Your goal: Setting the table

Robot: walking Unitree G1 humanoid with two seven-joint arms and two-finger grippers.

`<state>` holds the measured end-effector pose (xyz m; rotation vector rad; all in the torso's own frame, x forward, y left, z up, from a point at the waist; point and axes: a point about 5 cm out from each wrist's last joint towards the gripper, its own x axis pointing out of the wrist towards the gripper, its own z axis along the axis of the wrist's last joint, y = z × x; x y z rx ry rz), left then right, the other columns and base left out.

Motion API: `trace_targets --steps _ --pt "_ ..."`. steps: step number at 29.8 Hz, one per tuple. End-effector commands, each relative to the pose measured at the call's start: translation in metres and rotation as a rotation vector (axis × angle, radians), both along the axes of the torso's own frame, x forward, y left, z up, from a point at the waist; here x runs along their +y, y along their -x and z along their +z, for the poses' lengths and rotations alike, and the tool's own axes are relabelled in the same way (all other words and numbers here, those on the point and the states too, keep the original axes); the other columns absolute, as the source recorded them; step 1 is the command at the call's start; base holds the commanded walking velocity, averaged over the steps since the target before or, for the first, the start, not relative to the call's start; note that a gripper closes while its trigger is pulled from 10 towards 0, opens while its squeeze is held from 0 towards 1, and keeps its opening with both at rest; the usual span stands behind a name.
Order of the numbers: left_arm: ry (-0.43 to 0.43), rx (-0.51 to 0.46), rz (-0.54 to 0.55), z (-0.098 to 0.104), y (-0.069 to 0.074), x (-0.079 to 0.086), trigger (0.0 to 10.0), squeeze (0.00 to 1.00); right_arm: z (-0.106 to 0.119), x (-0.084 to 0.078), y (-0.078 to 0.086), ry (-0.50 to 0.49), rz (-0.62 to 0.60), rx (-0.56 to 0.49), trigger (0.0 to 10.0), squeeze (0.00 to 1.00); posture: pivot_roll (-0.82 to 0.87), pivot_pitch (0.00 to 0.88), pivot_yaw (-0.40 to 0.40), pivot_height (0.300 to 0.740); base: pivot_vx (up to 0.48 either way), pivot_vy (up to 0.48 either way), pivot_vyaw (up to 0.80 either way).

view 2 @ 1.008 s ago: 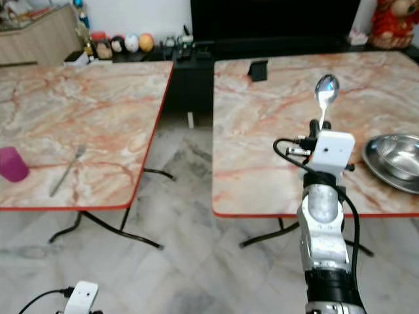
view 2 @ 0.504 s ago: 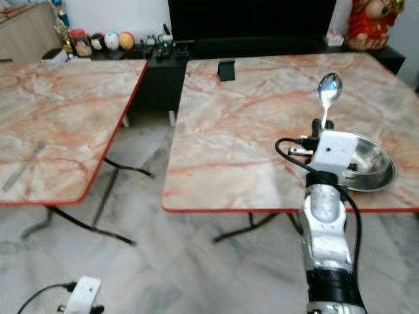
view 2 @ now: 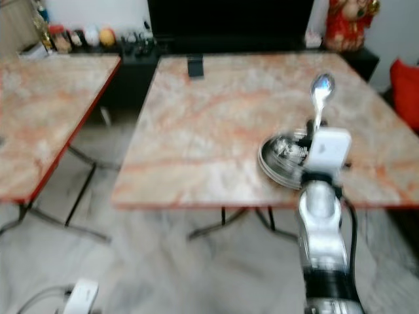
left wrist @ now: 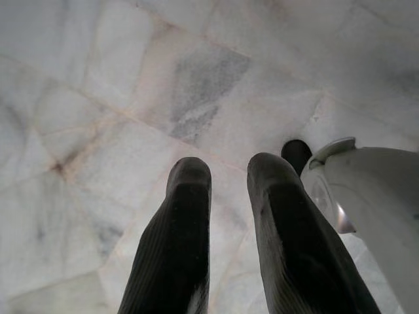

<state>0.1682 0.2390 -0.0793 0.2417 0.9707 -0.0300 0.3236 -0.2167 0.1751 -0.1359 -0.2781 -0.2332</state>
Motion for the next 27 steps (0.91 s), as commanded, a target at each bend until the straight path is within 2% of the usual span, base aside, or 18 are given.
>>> trace_targets --steps 1,18,27 --pt "0.003 0.003 -0.002 -0.0003 -0.0002 -0.0009 10.0 0.00 0.0060 -0.0049 0.0008 0.004 -0.016 -0.015 10.0 0.00 -0.03 0.000 0.051 0.724 0.000 -0.345 0.00" --pt "-0.001 -0.003 0.004 0.0007 -0.0024 -0.0008 10.0 0.00 0.0066 -0.0050 -0.0006 0.003 -0.011 -0.011 10.0 0.00 -0.02 0.000 0.048 0.724 0.000 -0.335 0.00" --pt "-0.008 -0.026 0.022 0.0031 -0.0054 0.0022 10.0 0.00 0.0073 -0.0047 0.0003 0.001 -0.008 -0.016 10.0 0.00 -0.02 0.000 0.049 0.724 0.000 0.000 0.00"
